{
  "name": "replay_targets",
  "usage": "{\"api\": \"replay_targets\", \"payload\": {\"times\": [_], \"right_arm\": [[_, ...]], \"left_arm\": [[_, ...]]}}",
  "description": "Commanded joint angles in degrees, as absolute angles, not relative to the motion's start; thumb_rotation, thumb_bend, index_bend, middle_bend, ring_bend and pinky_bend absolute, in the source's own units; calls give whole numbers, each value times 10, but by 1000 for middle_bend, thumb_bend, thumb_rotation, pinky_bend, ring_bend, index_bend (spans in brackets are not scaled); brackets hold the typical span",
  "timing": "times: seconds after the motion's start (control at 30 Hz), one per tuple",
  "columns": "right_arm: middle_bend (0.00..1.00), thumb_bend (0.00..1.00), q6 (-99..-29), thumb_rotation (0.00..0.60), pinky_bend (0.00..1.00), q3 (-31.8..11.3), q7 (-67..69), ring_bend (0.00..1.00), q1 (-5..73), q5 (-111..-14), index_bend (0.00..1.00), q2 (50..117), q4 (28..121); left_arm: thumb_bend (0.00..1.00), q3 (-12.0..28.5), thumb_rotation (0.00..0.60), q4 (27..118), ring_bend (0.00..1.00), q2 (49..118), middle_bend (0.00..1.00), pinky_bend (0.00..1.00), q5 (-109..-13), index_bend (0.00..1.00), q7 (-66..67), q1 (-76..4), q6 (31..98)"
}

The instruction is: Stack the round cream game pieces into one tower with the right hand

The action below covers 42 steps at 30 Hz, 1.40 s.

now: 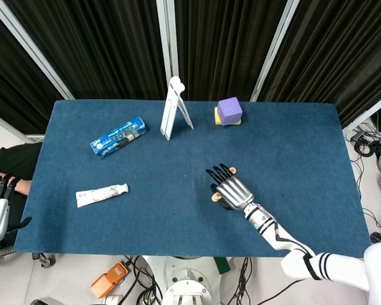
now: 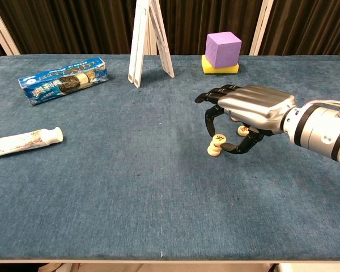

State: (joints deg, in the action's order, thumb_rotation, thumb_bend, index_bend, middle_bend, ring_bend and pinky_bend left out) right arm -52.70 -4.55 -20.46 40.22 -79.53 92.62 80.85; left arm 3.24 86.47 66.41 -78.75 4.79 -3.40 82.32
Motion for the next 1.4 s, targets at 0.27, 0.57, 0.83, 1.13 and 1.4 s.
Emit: {"api": "replay_targets", "payload": {"times": [0.27,0.57,0.83,1.13,1.4], "right_arm": [[116,537,-530,600,35,-41,-204,0,402,-798,460,926,810],[116,525,-553,600,34,-51,-200,0,388,-779,442,908,800],[116,450,-529,600,34,-58,-199,0,389,-739,458,919,751],[116,451,-508,600,35,-61,-180,0,399,-733,476,940,708],[116,454,-500,600,34,-62,-176,0,403,-729,499,943,697]], "left_arm": [[26,32,600,862,8,665,34,0,-787,102,46,-34,822],[26,33,600,859,8,666,34,0,-787,102,44,-34,821],[25,33,600,861,8,668,34,0,-789,102,48,-39,817],[26,34,600,869,8,662,34,0,-784,102,53,-37,819],[26,33,600,868,8,663,34,0,-783,102,52,-36,817]]}}
